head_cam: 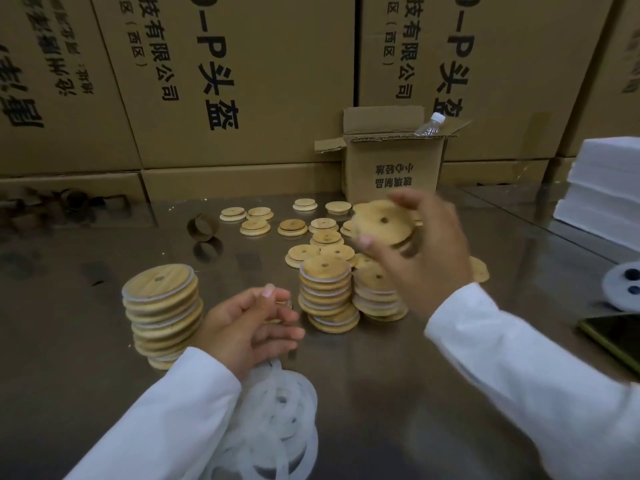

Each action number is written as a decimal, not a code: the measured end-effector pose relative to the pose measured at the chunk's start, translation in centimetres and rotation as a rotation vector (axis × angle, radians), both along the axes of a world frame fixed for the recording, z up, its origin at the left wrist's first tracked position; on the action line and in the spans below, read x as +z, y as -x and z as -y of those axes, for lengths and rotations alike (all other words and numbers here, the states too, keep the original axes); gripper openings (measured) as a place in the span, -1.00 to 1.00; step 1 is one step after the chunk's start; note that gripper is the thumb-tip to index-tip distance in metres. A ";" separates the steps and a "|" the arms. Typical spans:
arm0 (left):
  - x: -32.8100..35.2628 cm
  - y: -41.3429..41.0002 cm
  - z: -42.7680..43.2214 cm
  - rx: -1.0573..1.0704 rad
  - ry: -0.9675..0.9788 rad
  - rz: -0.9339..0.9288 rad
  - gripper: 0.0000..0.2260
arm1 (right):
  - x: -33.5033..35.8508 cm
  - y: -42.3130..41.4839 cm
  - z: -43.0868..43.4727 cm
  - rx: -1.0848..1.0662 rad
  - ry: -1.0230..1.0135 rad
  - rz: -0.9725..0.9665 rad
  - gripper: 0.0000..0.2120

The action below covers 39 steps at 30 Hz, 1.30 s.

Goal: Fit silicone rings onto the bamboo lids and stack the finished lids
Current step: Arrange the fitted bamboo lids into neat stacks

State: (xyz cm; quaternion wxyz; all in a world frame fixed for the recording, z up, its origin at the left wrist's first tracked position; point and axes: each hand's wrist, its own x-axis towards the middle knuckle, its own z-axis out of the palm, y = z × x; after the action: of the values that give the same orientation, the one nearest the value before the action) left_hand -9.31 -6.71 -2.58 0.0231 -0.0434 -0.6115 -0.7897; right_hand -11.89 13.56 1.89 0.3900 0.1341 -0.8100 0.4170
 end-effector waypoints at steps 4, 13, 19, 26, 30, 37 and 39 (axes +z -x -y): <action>0.4 -0.1 0.3 -0.101 -0.071 0.032 -0.53 | -2.3 -3.4 4.4 0.276 -0.150 0.114 -0.44; -0.2 0.5 0.8 0.175 0.012 -0.082 -0.89 | -4.6 -4.6 6.5 0.257 -0.147 0.180 -0.29; -0.1 0.7 1.4 0.277 0.025 -0.119 -0.91 | -5.2 -4.8 5.9 0.265 -0.429 0.280 -0.68; 0.3 0.2 1.1 0.176 -0.052 -0.091 -0.83 | -5.6 -4.5 5.9 0.409 -0.547 0.313 -0.85; 0.2 0.0 1.0 0.152 -0.062 -0.060 -0.77 | -4.8 -4.5 6.0 0.453 -0.246 0.335 -0.86; 0.6 -0.4 0.4 0.053 -0.059 0.072 -0.77 | -3.5 -4.2 5.5 0.479 0.422 0.377 -0.83; 0.7 -0.6 0.2 -0.015 -0.031 0.072 -0.69 | -3.4 -4.1 5.6 0.444 0.501 0.398 -0.82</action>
State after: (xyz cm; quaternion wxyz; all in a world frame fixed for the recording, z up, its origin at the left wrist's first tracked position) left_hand -8.67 -6.92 -1.84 -0.0038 -0.0192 -0.5993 -0.8003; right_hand -7.82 7.99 -1.52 0.1463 0.1229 -0.6941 0.6941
